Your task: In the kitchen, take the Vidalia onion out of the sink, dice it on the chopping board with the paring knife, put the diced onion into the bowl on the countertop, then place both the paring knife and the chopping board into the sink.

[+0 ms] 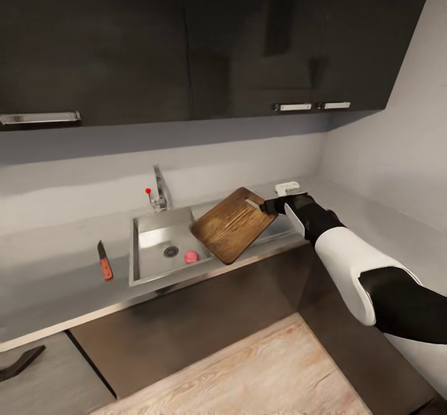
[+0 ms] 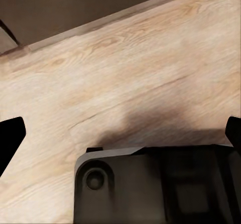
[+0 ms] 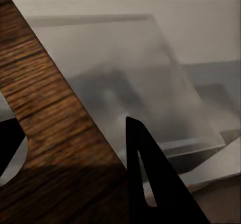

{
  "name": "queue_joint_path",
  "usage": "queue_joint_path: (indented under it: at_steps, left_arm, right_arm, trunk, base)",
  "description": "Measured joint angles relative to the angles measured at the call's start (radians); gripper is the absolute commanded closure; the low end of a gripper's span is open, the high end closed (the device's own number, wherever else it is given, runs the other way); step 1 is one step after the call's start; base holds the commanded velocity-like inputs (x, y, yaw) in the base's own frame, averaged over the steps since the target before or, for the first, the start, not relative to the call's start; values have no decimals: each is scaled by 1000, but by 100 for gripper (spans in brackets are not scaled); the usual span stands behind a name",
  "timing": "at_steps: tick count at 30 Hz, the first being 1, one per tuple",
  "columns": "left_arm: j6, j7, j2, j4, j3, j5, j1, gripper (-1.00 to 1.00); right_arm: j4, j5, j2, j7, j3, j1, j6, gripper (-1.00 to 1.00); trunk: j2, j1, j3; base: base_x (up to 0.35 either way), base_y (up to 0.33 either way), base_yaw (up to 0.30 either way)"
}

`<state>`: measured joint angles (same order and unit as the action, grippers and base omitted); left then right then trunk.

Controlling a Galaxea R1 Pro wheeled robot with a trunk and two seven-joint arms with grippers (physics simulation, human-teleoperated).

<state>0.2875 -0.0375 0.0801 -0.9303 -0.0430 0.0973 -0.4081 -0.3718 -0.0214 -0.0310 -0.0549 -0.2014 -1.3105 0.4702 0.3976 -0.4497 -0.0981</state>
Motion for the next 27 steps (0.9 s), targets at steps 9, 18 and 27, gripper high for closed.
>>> queue_joint_path:
  at_steps: [9, 18, 27]
  left_arm:
    - [0, 0, -1, 0, 0, 0, 0, -100]
    - [0, 0, -2, 0, 0, 1, 0, -100]
    - [0, 0, -2, 0, -1, 1, 0, -100]
  right_arm:
    - [0, -29, 0, 20, 0, 0, -3, 100]
    - [0, -30, 0, 38, -1, 0, -3, 100]
    - [0, -30, 0, 39, -1, 0, -4, 100]
  trunk:
    - [0, 0, 0]
    - [0, 0, 0]
    - [0, 0, 0]
  base:
    - [-251, 220, 0]
    - [-211, 245, 0]
    - [-87, 285, 0]
